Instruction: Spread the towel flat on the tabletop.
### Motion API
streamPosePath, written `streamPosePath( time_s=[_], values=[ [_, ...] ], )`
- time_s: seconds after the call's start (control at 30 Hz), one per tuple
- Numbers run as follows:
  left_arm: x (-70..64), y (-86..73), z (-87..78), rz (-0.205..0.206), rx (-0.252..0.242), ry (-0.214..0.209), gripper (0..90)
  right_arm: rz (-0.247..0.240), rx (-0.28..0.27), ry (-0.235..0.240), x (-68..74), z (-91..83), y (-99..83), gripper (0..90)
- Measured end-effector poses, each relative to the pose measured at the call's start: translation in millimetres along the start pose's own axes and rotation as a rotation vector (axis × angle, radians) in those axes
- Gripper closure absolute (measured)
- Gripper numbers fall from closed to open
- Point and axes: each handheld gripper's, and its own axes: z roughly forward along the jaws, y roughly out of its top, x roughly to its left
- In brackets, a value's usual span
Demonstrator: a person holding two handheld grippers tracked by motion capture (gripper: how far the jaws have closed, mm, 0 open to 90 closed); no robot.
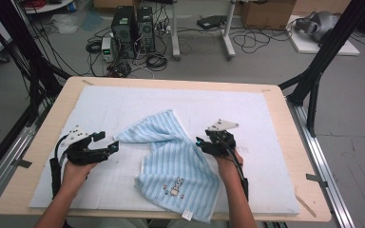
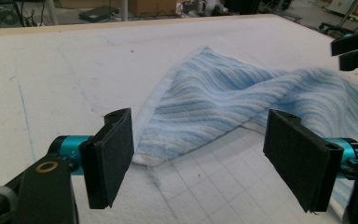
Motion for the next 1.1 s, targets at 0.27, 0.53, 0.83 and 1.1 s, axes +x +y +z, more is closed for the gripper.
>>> streamPosePath(
  time_s=[0.27, 0.53, 0.83, 1.1],
  values=[
    [4.9, -0.8, 0.2, 0.000, 0.013, 0.030, 22.8, 0.014, 0.084, 0.095, -7.1, 67.0, 35.7, 43.6],
    [5.0, -0.9, 1.2, 0.000, 0.036, 0.037, 22.4, -0.025, 0.120, 0.120, 3.5, 97.5, 44.1, 76.3],
    [4.0, -1.6, 7.4, -0.018, 0.047, 0.040, 23.7, 0.001, 0.120, -0.079, -19.4, 81.4, 42.9, 87.0],
    [3.1, -3.1, 15.4, -0.045, 0.060, 0.035, 23.7, 0.100, 0.135, -0.200, -54.4, 56.2, 29.2, 86.8]
  ],
)
